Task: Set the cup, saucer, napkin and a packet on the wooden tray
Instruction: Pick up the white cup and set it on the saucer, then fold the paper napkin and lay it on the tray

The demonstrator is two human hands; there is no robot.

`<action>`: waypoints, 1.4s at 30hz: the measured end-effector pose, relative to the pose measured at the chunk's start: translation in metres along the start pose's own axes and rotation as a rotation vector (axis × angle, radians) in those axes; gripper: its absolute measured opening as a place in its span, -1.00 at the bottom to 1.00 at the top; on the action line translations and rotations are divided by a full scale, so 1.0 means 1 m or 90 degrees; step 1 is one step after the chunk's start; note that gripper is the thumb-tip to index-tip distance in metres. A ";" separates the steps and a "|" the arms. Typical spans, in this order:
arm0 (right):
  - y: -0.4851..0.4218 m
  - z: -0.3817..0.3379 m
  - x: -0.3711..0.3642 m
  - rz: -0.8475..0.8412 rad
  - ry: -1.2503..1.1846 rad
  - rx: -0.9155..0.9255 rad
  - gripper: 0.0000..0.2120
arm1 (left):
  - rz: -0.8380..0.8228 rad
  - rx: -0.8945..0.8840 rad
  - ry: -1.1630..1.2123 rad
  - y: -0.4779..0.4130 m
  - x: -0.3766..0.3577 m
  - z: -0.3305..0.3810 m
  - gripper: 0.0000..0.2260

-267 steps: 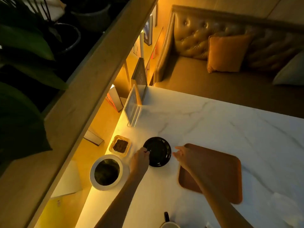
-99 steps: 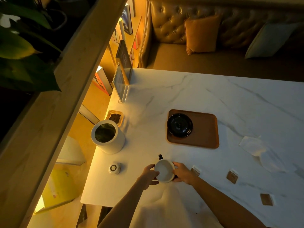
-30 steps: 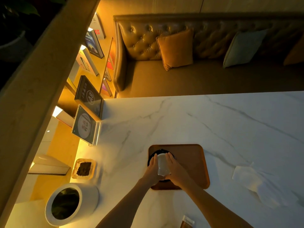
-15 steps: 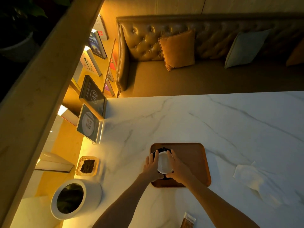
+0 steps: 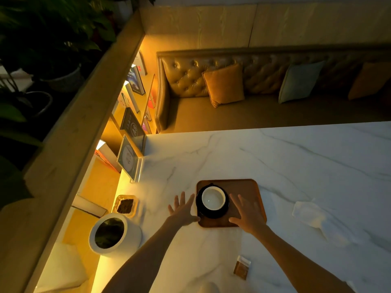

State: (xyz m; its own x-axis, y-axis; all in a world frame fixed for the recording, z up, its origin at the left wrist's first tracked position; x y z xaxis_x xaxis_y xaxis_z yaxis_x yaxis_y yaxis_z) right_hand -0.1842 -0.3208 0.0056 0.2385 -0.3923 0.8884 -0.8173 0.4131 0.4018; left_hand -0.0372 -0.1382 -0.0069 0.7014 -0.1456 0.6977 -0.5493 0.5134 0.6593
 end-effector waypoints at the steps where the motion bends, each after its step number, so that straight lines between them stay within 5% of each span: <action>1: 0.010 0.004 -0.003 0.001 0.007 -0.012 -0.18 | -0.003 -0.002 -0.006 0.007 -0.005 -0.001 -0.13; 21: 0.106 0.043 -0.044 -0.021 -0.051 -0.107 -0.19 | -0.024 -0.029 -0.056 0.057 -0.062 -0.001 -0.21; 42: 0.131 0.255 -0.017 -0.045 -0.113 -0.167 -0.28 | -0.065 -0.089 -0.106 0.029 -0.115 0.201 -0.29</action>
State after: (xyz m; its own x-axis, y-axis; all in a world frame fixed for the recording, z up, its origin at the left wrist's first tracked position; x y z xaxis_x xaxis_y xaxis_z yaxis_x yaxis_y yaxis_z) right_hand -0.4289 -0.4697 -0.0137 0.1753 -0.5550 0.8132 -0.6329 0.5691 0.5249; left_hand -0.2250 -0.2771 -0.0119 0.6592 -0.3335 0.6740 -0.4038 0.5990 0.6914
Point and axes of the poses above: each hand's wrist, its own y-axis away from the middle knuckle, its own x-axis out of the back of the hand, z = x × y, the point moved 9 cm from there along -y, towards the middle knuckle, and after that the axes turned 1 degree about -z, right-handed, at the moved point
